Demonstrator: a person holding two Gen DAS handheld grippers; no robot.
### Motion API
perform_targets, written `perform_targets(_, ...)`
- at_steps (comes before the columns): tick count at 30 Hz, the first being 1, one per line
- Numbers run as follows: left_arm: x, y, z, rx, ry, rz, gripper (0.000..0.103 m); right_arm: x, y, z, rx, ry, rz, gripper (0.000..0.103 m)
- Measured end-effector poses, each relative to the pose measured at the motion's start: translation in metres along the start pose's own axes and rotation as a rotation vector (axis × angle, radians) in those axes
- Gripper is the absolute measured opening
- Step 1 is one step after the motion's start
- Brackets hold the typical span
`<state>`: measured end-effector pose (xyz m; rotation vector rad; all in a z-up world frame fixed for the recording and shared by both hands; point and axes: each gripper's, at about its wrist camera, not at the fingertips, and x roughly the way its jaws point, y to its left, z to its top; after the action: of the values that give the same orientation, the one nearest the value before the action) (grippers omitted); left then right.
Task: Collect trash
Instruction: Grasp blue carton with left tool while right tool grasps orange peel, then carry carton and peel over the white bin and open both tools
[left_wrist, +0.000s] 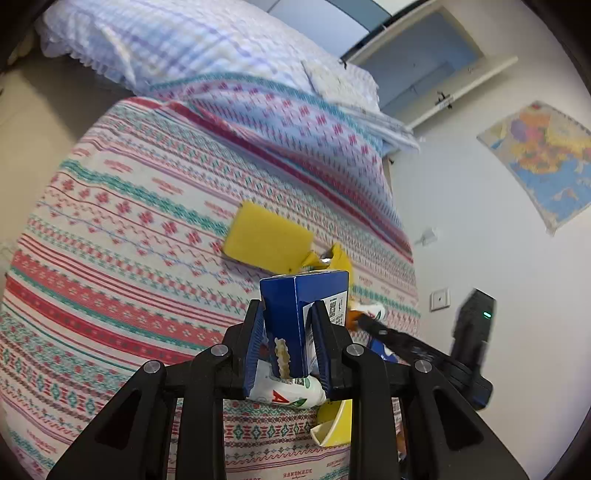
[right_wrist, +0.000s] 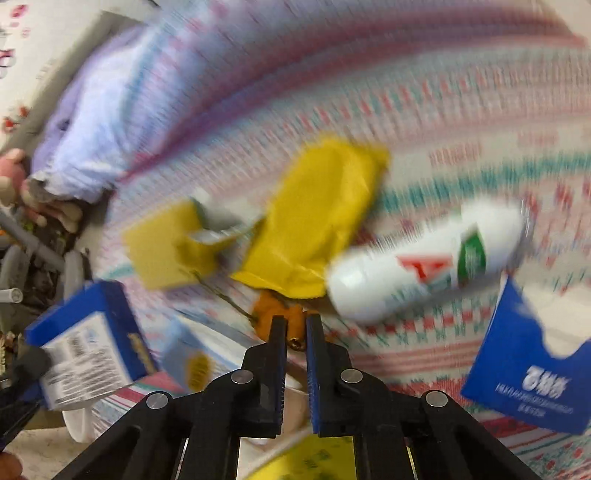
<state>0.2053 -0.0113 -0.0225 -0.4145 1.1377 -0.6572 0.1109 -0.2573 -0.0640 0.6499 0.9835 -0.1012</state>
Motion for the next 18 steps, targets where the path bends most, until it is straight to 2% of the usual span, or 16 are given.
perform_targets(4,-0.020,0.008,0.006,0.007,-0.049,0.018,0.028,-0.018,0.010,0.000,-0.052,-0.071,0.002,0.008)
perform_targets(10,-0.044,0.033,0.015,-0.042,-0.096,0.022,0.028,-0.027,0.014,-0.007,-0.045,-0.093,0.093,0.008)
perform_targets(14,-0.064,0.054,0.021,-0.087,-0.131,0.038,0.028,-0.034,0.023,-0.013,-0.069,-0.121,0.115,0.008)
perform_targets(18,-0.089,0.082,0.026,-0.141,-0.173,0.094,0.028,-0.032,0.037,-0.019,-0.099,-0.120,0.120,0.008)
